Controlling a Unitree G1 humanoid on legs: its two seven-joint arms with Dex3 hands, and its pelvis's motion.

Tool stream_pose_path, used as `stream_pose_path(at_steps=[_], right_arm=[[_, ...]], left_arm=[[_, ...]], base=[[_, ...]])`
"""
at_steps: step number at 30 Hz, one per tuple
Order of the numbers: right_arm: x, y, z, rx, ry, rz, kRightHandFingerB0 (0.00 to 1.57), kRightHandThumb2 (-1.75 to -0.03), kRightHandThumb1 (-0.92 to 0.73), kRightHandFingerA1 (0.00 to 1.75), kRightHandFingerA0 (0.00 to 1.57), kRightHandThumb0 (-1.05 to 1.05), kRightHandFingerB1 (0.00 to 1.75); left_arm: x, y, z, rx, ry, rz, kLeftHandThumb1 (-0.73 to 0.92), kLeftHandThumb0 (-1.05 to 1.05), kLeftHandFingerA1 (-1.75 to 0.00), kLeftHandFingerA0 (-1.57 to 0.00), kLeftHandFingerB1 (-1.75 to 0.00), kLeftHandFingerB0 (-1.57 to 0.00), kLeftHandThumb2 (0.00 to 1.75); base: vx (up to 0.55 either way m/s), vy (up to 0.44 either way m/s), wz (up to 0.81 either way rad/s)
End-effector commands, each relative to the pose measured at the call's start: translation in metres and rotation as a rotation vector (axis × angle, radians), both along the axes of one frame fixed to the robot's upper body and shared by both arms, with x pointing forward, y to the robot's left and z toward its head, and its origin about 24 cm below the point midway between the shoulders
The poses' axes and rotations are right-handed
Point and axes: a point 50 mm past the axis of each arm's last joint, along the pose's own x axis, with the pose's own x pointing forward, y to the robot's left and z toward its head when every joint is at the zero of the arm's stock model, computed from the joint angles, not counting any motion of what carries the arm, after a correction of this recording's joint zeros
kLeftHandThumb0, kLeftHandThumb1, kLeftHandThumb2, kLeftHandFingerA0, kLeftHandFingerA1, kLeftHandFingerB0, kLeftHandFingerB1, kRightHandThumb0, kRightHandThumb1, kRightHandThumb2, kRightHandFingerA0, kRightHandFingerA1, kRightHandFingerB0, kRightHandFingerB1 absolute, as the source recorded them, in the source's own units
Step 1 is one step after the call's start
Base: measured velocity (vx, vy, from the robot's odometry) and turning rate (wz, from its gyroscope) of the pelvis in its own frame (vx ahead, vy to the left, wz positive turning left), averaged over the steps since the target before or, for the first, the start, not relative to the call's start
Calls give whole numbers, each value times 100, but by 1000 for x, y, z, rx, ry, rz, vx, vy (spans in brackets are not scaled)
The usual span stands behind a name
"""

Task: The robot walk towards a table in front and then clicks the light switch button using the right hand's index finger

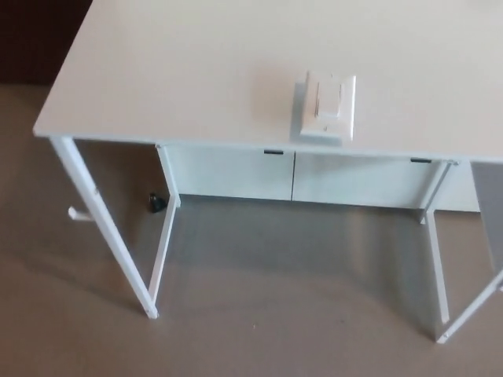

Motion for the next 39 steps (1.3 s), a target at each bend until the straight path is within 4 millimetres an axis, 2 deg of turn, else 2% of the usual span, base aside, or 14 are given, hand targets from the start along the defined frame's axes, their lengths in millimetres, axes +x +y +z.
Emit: stream_pose_path(at_steps=[1, 9, 12, 19, 31, 39], right_arm=[[-5, -2, -2, -13, 22, 2, 22, -97, -58, 57, 22, 10, 54], [-6, 0, -4, 4, 33, -6, 23, -97, -58, 57, 21, 8, 54], [-11, 1, -6, -15, 36, 7, 24, -96, -58, 57, 22, 8, 54], [-5, 2, -6, -10, 35, 15, 23, -97, -58, 57, 21, 9, 54], [1, 4, -3, -30, 16, 44, 24, -96, -57, 58, 24, 9, 55], [3, 5, -3, -36, 10, 61, 26, -96, -56, 58, 24, 8, 55]], left_arm=[[1, -9, 1, -19, 1, 41, 60, -17, -45, -52, -37, -34, 57], [7, -24, -1, -1, -16, 22, 62, -17, -45, -54, -36, -37, 58], [0, -25, -3, 11, -3, -14, 63, -20, -45, -52, -36, -34, 59], [1, -22, -7, 56, 18, -56, 62, -21, -44, -53, -36, -35, 58], [3, -21, -5, 66, 9, -87, 61, -22, -45, -54, -36, -36, 58], [4, -20, -3, 74, -2, -103, 62, -20, -45, -54, -36, -36, 58]], base=[[242, 52, -8], [256, 153, -18], [161, 125, 0], [91, 12, 6], [145, -156, -4], [54, 141, -6]])
